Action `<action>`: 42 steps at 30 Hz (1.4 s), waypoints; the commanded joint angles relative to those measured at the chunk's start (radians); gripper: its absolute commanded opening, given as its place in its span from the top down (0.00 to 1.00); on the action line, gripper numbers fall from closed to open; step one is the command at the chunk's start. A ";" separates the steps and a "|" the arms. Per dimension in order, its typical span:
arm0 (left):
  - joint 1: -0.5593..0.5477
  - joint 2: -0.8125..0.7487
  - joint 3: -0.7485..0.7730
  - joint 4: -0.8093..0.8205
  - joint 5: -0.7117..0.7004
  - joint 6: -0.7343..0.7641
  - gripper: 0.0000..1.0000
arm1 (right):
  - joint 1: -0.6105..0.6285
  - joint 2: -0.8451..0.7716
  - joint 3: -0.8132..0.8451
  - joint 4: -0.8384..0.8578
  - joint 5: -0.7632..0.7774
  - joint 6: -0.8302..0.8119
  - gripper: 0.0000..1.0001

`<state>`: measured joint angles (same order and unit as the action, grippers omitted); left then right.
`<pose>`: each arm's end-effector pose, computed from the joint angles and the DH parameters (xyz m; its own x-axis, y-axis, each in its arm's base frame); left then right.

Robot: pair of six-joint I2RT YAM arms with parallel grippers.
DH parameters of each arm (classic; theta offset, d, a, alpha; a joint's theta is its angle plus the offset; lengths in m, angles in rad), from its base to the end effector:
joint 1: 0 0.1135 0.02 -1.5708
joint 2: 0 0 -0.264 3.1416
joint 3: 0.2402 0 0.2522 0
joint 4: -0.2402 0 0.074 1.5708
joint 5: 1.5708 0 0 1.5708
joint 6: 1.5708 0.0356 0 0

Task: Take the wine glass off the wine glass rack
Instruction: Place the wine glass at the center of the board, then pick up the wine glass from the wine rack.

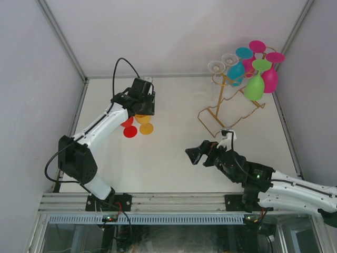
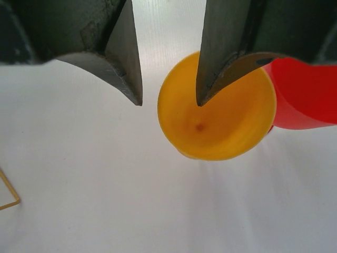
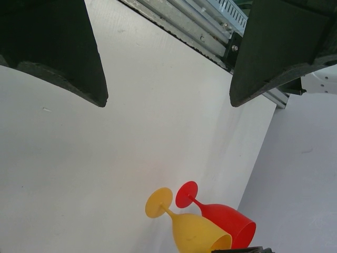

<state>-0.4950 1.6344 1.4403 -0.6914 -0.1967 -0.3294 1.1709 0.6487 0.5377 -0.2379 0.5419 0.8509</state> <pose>0.3180 -0.1638 0.3043 -0.7602 0.0499 -0.6478 0.1175 0.9912 -0.0616 0.0784 0.1383 0.2698 -0.5392 0.3789 -0.7522 -0.2958 0.7510 0.5903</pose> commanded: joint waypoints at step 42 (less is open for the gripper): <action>0.118 -1.047 -0.435 0.088 0.091 -0.086 0.00 | -1.280 0.198 0.772 -0.321 -0.787 -0.306 0.02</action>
<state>-0.3828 0.6235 1.0336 -0.5953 -0.1020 -0.3748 0.0547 0.8249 1.2606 -0.5781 0.0128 0.4515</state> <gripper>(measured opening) 0.998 0.995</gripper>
